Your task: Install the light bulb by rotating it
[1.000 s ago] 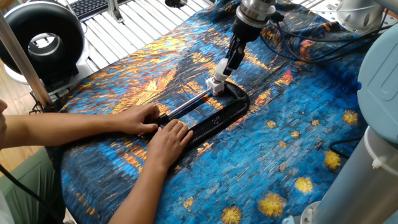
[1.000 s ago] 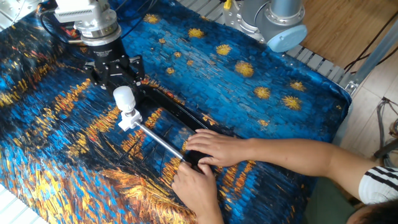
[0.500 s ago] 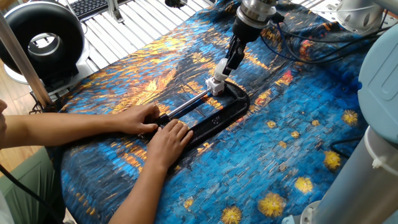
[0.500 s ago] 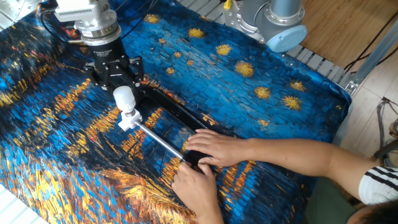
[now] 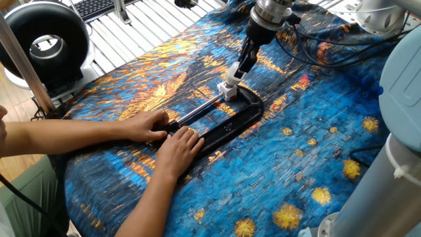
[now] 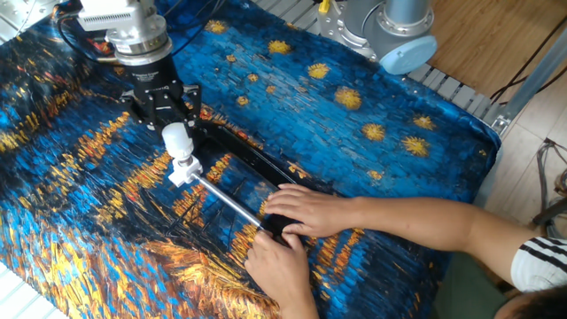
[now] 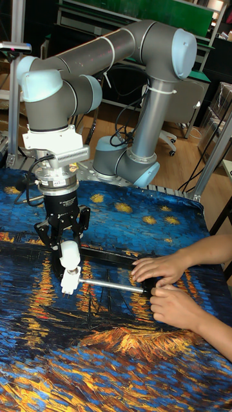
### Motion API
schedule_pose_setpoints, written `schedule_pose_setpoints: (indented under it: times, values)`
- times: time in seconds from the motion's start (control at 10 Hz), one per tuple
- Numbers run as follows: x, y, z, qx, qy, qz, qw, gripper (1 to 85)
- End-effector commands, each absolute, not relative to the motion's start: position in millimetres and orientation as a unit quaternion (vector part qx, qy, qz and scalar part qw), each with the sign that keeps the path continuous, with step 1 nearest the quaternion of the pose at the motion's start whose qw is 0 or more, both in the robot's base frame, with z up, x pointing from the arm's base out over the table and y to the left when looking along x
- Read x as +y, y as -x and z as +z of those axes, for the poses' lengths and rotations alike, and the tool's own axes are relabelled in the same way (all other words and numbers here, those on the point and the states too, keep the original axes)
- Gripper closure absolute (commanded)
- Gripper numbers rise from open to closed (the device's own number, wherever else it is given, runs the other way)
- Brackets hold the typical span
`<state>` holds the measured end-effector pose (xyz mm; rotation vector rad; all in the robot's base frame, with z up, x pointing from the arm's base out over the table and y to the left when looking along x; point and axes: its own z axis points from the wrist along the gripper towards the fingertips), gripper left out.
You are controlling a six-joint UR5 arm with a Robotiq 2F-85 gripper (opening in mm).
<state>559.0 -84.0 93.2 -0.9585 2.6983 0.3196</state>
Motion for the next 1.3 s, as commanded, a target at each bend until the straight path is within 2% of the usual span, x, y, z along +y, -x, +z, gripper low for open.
schedule_pose_setpoints:
  times: [0.0,0.3,1.2]
  values:
    - [-84.8,-565.6,97.6,0.933,0.314,0.107,0.141,47.3]
    - [-86.9,-568.2,101.1,0.941,0.295,0.093,0.134,57.0]
    - [-72.9,-577.2,90.9,0.958,0.274,0.047,0.076,61.0]
